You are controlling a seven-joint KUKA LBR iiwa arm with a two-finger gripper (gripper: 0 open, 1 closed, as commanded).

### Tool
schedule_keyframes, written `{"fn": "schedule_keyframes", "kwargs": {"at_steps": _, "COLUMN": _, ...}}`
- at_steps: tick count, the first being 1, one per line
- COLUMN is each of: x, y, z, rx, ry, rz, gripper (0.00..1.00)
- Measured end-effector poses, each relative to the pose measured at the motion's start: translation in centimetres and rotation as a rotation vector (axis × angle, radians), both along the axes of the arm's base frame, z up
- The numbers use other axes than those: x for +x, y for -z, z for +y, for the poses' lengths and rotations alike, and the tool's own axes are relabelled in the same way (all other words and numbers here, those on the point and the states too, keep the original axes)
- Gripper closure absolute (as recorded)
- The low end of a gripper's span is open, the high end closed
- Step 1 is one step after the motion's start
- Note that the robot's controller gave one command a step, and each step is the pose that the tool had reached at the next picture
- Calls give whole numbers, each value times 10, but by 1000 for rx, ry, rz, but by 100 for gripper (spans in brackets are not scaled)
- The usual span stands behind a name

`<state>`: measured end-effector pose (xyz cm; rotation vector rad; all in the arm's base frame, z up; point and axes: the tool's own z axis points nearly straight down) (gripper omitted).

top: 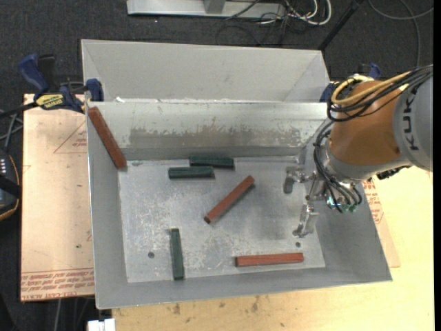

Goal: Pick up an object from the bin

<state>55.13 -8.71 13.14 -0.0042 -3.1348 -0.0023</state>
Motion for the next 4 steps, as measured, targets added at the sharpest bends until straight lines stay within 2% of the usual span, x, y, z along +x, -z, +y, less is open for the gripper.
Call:
{"fn": "schedule_keyframes", "kwargs": {"at_steps": 1, "x": 2, "y": -4, "z": 0, "rx": -1, "ry": -2, "rz": -7, "gripper": 0}}
{"fn": "schedule_keyframes", "kwargs": {"at_steps": 2, "x": 29, "y": 12, "z": 25, "rx": -3, "ry": -64, "rz": -12, "gripper": 0}}
{"fn": "schedule_keyframes", "kwargs": {"at_steps": 3, "x": 97, "y": 20, "z": 66, "rx": 0, "ry": -78, "rz": -17, "gripper": 0}}
{"fn": "schedule_keyframes", "kwargs": {"at_steps": 4, "x": 62, "y": 61, "z": 80, "rx": 0, "ry": -174, "rz": -9, "gripper": 100}}
